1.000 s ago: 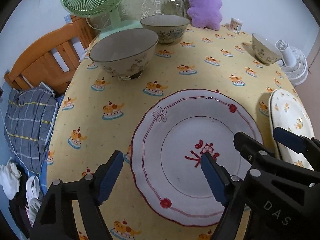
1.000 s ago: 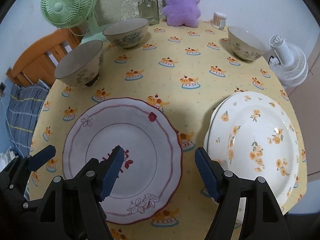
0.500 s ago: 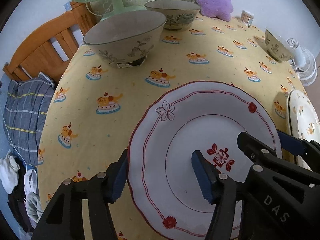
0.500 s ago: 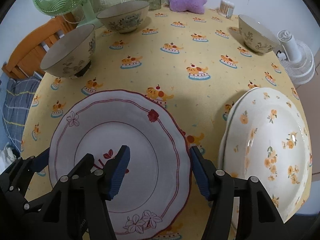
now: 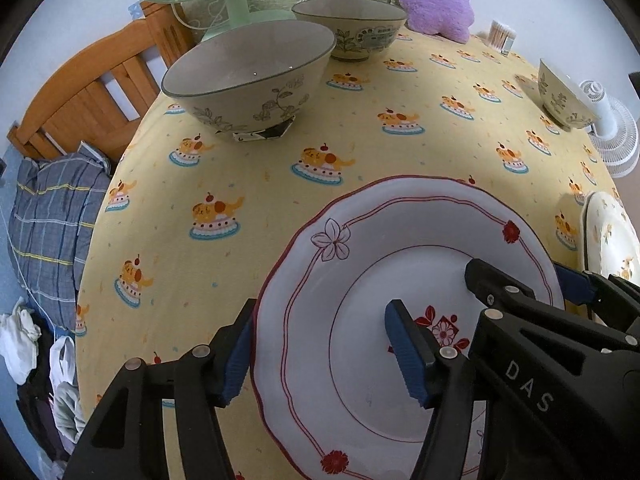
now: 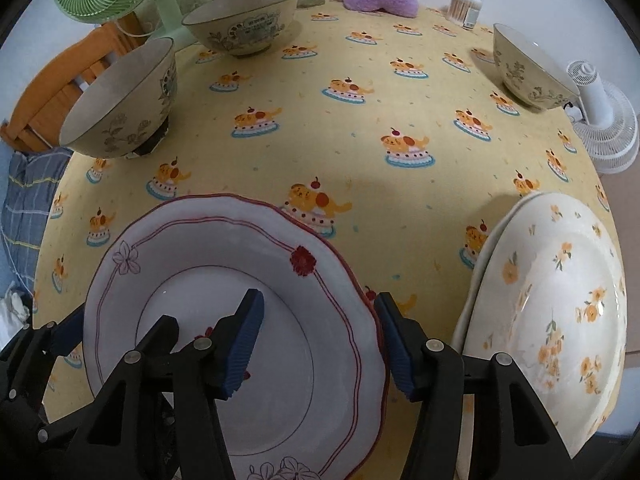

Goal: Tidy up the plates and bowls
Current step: 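Close both grippers on the rim of the red-rim plate, then lift the red-rim plate with both grippers toward the plate stack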

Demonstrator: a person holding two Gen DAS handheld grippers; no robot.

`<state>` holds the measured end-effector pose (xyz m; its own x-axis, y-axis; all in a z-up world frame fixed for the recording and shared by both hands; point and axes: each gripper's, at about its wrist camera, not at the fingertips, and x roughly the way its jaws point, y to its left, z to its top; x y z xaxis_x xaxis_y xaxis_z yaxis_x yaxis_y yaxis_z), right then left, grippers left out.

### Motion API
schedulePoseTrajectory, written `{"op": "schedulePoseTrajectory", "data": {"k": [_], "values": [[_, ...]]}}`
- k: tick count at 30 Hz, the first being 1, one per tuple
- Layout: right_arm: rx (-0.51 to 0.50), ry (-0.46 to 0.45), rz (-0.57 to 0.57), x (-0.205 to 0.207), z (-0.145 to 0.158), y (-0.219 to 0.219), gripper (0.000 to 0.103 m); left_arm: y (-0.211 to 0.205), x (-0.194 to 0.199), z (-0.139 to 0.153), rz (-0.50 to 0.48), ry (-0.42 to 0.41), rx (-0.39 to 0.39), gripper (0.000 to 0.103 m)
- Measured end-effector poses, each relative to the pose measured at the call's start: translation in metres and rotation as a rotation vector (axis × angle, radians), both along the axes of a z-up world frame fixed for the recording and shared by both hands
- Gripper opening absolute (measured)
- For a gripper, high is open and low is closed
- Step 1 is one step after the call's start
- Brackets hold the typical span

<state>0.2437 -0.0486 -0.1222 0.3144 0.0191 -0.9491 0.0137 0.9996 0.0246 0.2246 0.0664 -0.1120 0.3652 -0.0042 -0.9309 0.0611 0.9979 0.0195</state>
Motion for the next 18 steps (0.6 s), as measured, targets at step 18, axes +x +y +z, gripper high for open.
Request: {"op": "schedulePoseTrajectory", "data": {"k": [18], "values": [[-0.007, 0.004, -0.002, -0.035, 0.034, 0.004, 0.060, 0.003, -0.033, 0.031, -0.038, -0.005, 0.000, 0.064]]}}
